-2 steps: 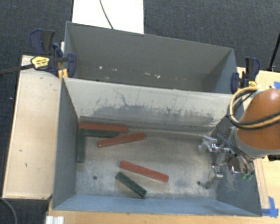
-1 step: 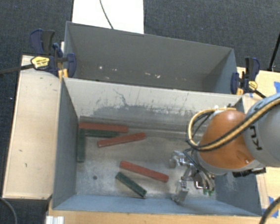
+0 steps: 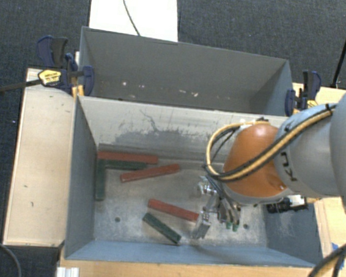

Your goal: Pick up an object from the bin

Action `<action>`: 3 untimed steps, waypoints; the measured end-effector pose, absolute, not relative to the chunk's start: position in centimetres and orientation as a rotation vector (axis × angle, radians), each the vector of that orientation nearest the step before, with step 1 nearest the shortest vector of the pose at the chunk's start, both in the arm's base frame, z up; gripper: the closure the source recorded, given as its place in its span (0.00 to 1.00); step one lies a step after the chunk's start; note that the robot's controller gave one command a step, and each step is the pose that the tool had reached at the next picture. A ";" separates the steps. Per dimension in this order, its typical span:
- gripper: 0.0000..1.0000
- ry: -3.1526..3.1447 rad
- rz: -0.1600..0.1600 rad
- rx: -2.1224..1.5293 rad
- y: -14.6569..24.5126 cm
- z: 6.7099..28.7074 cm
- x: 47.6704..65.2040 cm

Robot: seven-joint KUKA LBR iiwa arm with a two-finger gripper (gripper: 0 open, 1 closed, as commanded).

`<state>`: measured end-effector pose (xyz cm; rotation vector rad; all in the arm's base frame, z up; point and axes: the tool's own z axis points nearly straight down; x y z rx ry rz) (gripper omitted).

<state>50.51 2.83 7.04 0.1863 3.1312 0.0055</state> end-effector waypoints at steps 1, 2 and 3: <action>1.00 3.133 0.001 0.187 2.5 7.0 50.5; 1.00 3.124 0.003 0.238 3.7 19.8 48.0; 1.00 3.125 0.002 0.258 2.7 22.3 48.4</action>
Offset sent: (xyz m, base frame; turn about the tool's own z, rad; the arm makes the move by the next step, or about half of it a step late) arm 0.0000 0.0000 0.0000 0.0000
